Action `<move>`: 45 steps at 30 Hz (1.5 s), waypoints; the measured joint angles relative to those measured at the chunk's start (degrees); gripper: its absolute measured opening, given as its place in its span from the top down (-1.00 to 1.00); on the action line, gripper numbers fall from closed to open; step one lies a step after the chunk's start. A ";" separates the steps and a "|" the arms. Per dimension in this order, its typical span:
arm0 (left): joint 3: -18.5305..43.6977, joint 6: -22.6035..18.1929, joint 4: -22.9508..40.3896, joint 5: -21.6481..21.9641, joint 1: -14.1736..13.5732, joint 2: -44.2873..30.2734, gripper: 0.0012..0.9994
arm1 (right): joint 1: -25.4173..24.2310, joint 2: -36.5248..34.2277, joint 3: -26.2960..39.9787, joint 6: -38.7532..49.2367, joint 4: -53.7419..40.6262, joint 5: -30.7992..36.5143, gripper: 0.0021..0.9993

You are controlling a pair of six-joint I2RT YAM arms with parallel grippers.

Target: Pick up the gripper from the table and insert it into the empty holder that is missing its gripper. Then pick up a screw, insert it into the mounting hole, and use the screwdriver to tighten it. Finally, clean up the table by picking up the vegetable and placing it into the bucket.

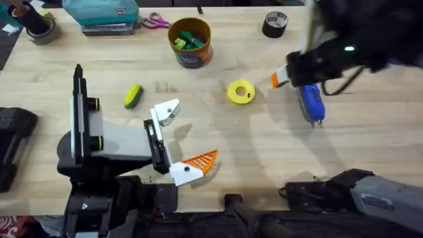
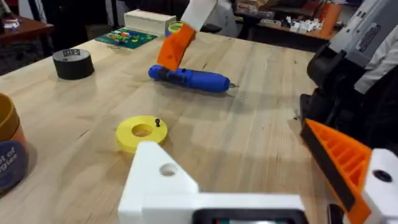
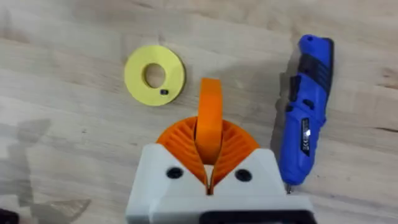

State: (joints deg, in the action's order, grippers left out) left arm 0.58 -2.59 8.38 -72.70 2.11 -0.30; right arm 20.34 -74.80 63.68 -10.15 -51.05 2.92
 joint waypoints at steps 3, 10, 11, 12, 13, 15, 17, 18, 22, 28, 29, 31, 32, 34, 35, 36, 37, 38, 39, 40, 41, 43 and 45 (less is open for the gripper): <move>0.00 0.00 0.00 -0.01 0.00 -0.01 -0.97 | 0.00 6.06 0.00 -0.83 -0.39 -0.05 0.98; 0.00 0.01 0.00 -0.01 0.00 -0.01 -0.97 | 0.00 11.83 5.72 -1.66 -10.08 -1.19 0.98; 0.00 0.00 0.00 -0.01 0.00 0.00 -0.97 | 0.00 11.82 7.22 -1.66 -10.99 -1.33 0.98; 0.00 0.00 0.00 -0.01 0.00 0.00 -0.97 | 0.00 11.78 9.15 -1.66 -11.95 -1.54 0.98; 0.00 0.00 0.00 -0.01 0.00 0.00 -0.97 | -0.02 11.80 10.86 -1.66 -12.42 -2.02 0.98; 0.00 0.02 0.00 -0.01 0.00 0.00 -0.97 | -0.07 11.84 13.38 -1.66 -12.28 -3.43 0.98; 0.00 0.01 0.00 -0.01 0.00 0.00 -0.97 | -0.13 11.85 14.74 -1.66 -11.31 -5.93 0.98; 0.00 0.00 0.00 -0.01 0.00 0.00 -0.97 | -0.15 11.84 14.95 -1.66 -10.84 -7.38 0.98; 0.00 0.00 0.00 -0.01 0.00 0.00 -0.97 | -0.15 11.67 14.93 -1.86 -8.32 -15.10 0.98; 0.00 0.00 0.00 -0.01 0.00 -0.02 -0.97 | -1.41 11.53 13.02 -1.90 2.23 -26.90 0.98; 0.00 0.00 0.00 -0.01 0.00 0.00 -0.97 | -2.30 11.53 11.96 -2.00 4.47 -29.53 0.98; 0.00 0.00 0.00 -0.01 0.00 -0.02 -0.97 | -4.23 11.53 9.71 -2.89 8.56 -34.36 0.98; 0.00 0.00 0.00 -0.01 0.00 0.00 -0.97 | -5.44 11.53 8.23 -3.62 11.07 -37.23 0.98; 0.00 0.02 0.00 -0.01 0.00 0.00 -0.97 | -7.61 11.51 5.16 -5.21 16.19 -42.49 0.98; 0.00 0.00 0.00 -0.01 0.00 0.00 -0.97 | -8.70 11.51 3.33 -6.53 19.40 -45.30 0.98; 0.00 0.01 -0.01 -0.01 0.00 -0.01 -0.97 | -9.58 11.43 1.69 -7.61 22.07 -47.68 0.98; 0.00 0.01 0.00 -0.01 0.00 -0.02 -0.97 | -10.41 11.37 -0.15 -9.11 25.18 -50.14 0.98; 0.00 0.00 0.00 -0.01 0.00 -0.02 -0.97 | -11.01 11.27 -1.76 -10.39 27.81 -52.25 0.98; 0.00 0.01 0.00 -0.01 0.00 0.00 -0.97 | -11.62 11.13 -3.75 -12.09 31.27 -54.65 0.98; 0.00 0.02 0.00 -0.01 0.00 -0.02 -0.97 | -12.06 10.90 -5.72 -14.00 34.86 -56.93 0.98; 0.00 0.00 0.00 -0.01 0.00 0.00 -0.97 | -12.35 10.59 -7.44 -15.72 38.33 -58.93 0.98; 0.00 0.00 0.00 -0.01 0.00 -0.01 -0.97 | -12.65 9.62 -11.01 -20.25 46.80 -63.07 0.98; 0.00 0.00 0.00 -0.01 0.00 0.00 -0.97 | -12.68 8.50 -13.70 -24.47 53.50 -66.22 0.98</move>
State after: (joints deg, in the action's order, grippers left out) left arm 0.58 -2.59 8.38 -72.71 2.11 -0.30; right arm 7.66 -66.30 49.98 -34.62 2.45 -63.31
